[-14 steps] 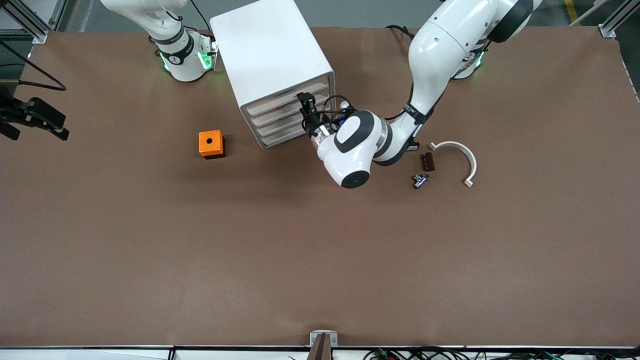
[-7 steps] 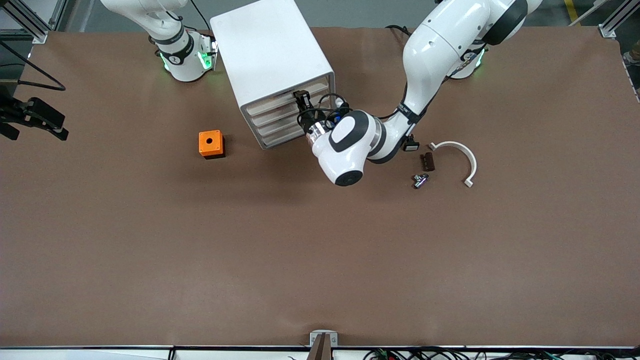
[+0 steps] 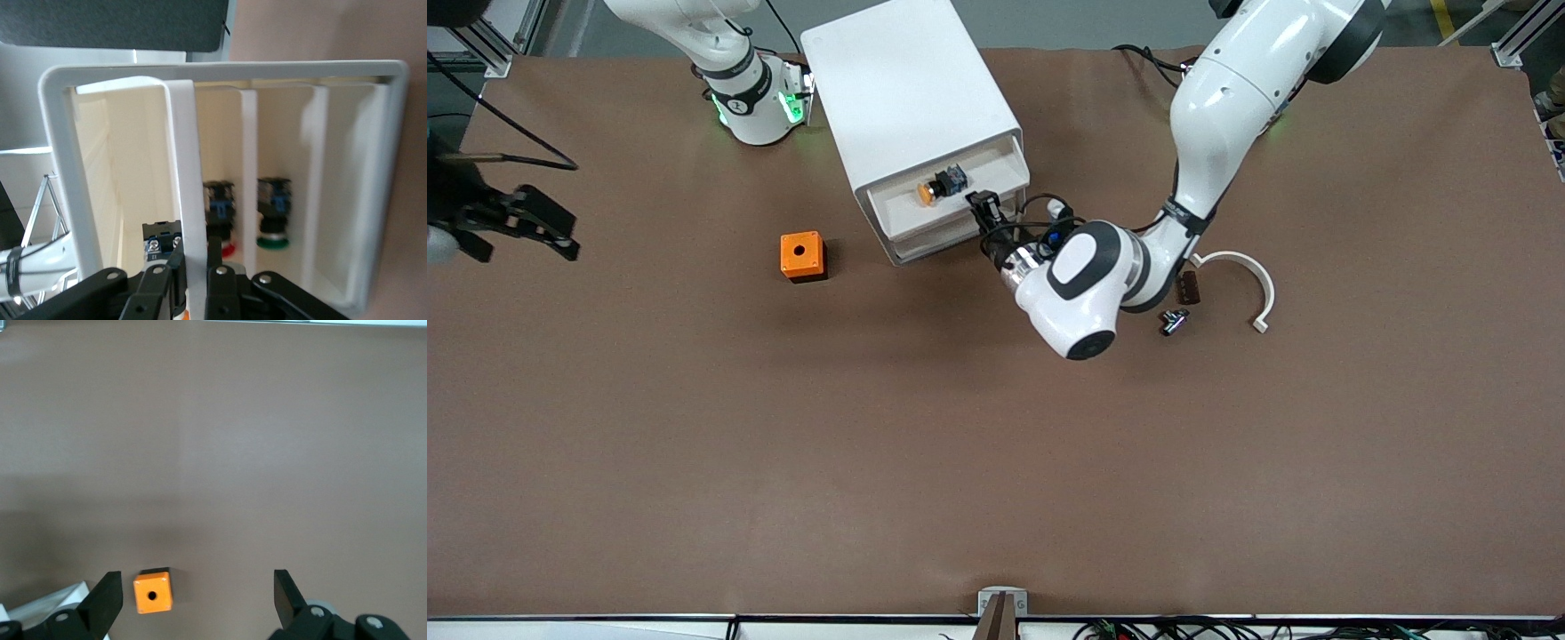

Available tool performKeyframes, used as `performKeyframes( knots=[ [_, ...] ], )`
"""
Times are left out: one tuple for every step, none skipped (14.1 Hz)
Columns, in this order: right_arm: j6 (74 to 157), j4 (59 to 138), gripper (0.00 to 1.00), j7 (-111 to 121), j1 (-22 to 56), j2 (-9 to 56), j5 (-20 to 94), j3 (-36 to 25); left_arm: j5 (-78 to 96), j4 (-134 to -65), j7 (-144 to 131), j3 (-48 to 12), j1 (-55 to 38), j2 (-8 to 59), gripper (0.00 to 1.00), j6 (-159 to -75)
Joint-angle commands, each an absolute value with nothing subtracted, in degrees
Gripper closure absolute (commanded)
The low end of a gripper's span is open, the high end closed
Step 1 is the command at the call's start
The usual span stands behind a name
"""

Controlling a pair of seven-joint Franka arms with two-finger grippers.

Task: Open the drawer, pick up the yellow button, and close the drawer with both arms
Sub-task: 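Grasp the yellow button with the right gripper while the left gripper withdraws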

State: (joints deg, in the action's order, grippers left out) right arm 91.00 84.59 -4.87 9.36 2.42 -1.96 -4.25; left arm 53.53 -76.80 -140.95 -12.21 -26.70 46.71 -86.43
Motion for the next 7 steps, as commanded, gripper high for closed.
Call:
performKeyframes(
  knots=[
    [91.6, 83.5, 0.0, -14.8, 14.7, 4.8, -3.2, -4.4, 52.2, -75.5, -138.2, -8.6, -26.5, 47.5, 1.0, -88.3],
    [91.5, 83.7, 0.0, -16.3, 15.9, 5.4, -3.0, -4.4, 52.2, -75.5, -137.4, -8.2, -26.4, 47.5, 1.0, -88.3],
    [91.1, 83.8, 0.0, -16.5, 17.6, 6.7, -2.9, -4.4, 52.0, -75.4, -137.0, -7.9, -26.3, 47.4, 1.0, -88.3],
    [90.5, 84.1, 0.0, -16.7, 19.2, 7.8, -2.9, -4.4, 52.1, -74.9, -136.5, -7.2, -26.0, 47.4, 1.0, -88.3],
    [90.2, 84.1, 0.0, -18.8, 20.3, 8.6, -2.7, -4.4, 52.1, -74.7, -136.2, -6.7, -25.8, 47.4, 1.0, -88.3],
    [90.3, 84.0, 0.0, -23.4, 22.0, 9.3, -2.3, -4.4, 52.1, -74.6, -135.8, -6.7, -25.8, 47.3, 1.0, -88.4],
    [90.4, 84.0, 0.0, -28.6, 24.5, 9.5, -2.3, -4.4, 52.1, -74.4, -135.0, -6.7, -25.8, 47.1, 1.0, -88.4]
  ],
)
